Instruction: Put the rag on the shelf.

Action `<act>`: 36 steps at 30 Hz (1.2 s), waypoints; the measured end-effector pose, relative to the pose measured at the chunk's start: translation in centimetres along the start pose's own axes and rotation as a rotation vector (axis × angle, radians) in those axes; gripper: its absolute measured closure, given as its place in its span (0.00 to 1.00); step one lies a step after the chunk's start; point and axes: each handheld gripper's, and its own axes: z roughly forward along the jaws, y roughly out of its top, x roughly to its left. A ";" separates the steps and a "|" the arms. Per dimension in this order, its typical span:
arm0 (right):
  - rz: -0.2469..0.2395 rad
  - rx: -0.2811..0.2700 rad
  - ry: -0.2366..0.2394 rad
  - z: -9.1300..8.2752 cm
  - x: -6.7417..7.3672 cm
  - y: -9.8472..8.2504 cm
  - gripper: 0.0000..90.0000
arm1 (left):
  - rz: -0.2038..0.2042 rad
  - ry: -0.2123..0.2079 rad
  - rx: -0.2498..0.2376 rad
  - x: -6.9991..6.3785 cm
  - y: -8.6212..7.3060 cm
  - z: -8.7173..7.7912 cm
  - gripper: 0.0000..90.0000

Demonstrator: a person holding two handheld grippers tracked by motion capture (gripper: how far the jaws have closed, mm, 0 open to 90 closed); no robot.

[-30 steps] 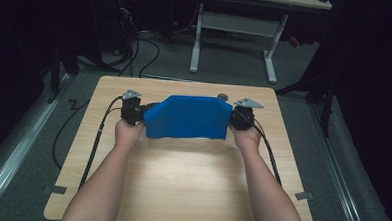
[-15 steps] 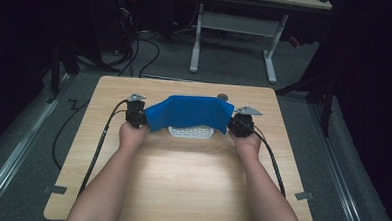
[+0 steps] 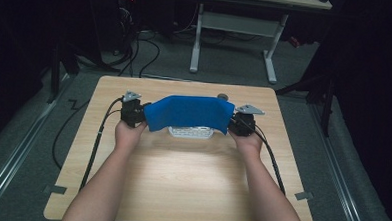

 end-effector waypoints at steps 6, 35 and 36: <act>-0.006 -0.033 -0.031 -0.8 -0.5 0.7 0.65 | -0.013 0.044 -0.033 0.8 0.4 -1.6 0.65; -0.047 -0.067 -0.048 -4.8 -1.4 0.8 0.46 | 0.018 0.105 -0.033 1.5 -1.8 -6.1 0.50; -0.041 -0.058 -0.046 -5.0 -1.3 0.7 0.45 | 0.014 0.102 -0.041 1.5 -2.0 -6.4 0.49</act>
